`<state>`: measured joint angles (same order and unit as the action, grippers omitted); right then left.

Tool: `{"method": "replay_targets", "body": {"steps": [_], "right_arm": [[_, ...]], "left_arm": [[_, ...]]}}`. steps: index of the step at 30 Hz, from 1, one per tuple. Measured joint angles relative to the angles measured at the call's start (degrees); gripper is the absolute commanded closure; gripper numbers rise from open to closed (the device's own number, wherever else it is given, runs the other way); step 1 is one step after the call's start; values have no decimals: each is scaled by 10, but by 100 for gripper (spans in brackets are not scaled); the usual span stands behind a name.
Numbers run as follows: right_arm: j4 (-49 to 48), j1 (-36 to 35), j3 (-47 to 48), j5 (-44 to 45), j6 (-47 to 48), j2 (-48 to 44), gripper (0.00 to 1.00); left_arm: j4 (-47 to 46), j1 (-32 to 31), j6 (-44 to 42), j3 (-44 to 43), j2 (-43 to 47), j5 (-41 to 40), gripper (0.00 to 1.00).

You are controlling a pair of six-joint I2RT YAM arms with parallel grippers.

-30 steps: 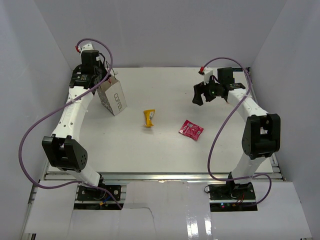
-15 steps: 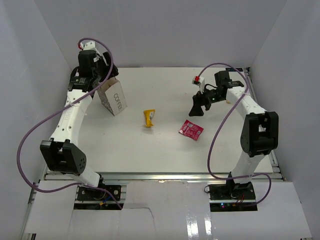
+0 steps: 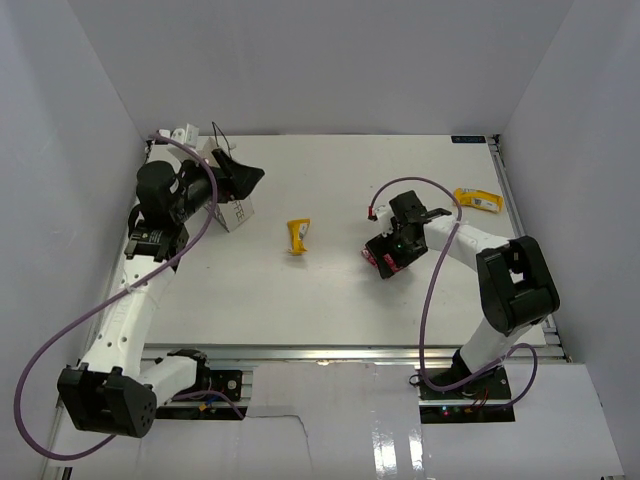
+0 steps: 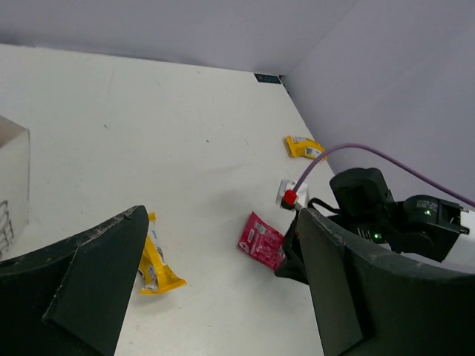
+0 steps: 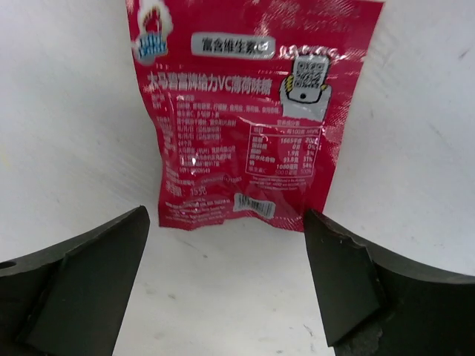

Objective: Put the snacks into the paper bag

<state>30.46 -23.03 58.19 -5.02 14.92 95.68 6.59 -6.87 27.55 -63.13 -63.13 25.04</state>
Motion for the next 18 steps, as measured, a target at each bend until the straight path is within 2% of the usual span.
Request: {"method": "replay_targets", "body": {"steps": [3,11,16,17,18], "right_arm": [[-32,-10,0,7,-26,0,10],[-78,-10,9,23,-35,31,9],[-97,-10,30,29,-16,55,1],[-99,-10,31,28,-14,57,7],[-101,-10,32,26,-10,58,17]], "left_arm": [[-28,0,29,52,15,30,4],[-70,-9,99,172,35,65,4],[-111,-65,131,203,14,61,4],[-116,-82,135,204,3,59,4],[-123,-101,139,204,-11,56,4]]}}
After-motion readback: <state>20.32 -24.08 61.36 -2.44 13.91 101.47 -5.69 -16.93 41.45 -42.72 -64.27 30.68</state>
